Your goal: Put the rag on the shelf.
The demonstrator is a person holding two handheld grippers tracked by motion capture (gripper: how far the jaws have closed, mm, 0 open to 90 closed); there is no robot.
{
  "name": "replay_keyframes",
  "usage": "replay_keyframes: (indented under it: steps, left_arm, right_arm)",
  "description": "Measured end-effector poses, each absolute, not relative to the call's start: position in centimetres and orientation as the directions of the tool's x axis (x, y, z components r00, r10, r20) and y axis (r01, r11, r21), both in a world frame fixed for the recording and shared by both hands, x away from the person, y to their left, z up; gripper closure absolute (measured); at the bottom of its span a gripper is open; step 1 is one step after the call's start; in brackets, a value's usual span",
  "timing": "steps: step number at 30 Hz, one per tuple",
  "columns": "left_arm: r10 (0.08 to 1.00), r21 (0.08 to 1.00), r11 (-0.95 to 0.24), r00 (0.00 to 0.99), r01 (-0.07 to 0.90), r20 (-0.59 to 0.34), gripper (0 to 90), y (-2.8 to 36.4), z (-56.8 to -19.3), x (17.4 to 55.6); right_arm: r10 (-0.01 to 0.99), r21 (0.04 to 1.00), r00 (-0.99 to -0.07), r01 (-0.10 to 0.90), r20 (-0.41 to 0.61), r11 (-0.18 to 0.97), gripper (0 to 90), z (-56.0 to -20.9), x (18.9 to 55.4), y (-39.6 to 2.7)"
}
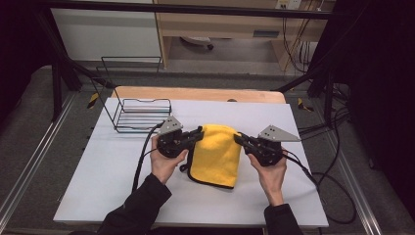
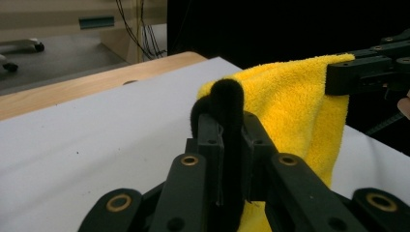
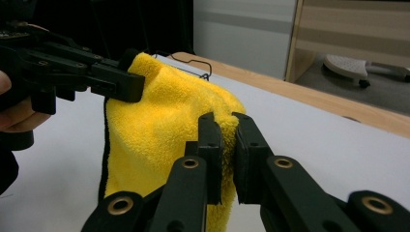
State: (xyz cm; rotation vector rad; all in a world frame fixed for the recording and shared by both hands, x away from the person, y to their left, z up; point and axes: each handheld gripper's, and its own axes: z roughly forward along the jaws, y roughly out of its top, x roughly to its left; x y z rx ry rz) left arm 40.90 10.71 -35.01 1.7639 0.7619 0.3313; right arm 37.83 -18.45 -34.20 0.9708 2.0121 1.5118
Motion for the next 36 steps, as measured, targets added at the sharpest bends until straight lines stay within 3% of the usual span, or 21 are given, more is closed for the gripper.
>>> replay_keyframes:
  steps: [15,36]
  left_arm:
    - [0.683,0.971,-0.076,0.722,0.225,-0.113,81.6,13.7,-32.2,39.0]
    - [0.753,0.988,0.007,0.649,0.154,-0.107,81.7,19.2,-29.9,38.0]
  right_arm:
    - [0.727,0.976,-0.686,0.164,0.006,0.146,83.2,-31.1,37.6,-15.9]
    - [0.687,0.992,-0.727,0.070,-0.024,0.108,83.2,-28.6,38.8,-10.1]
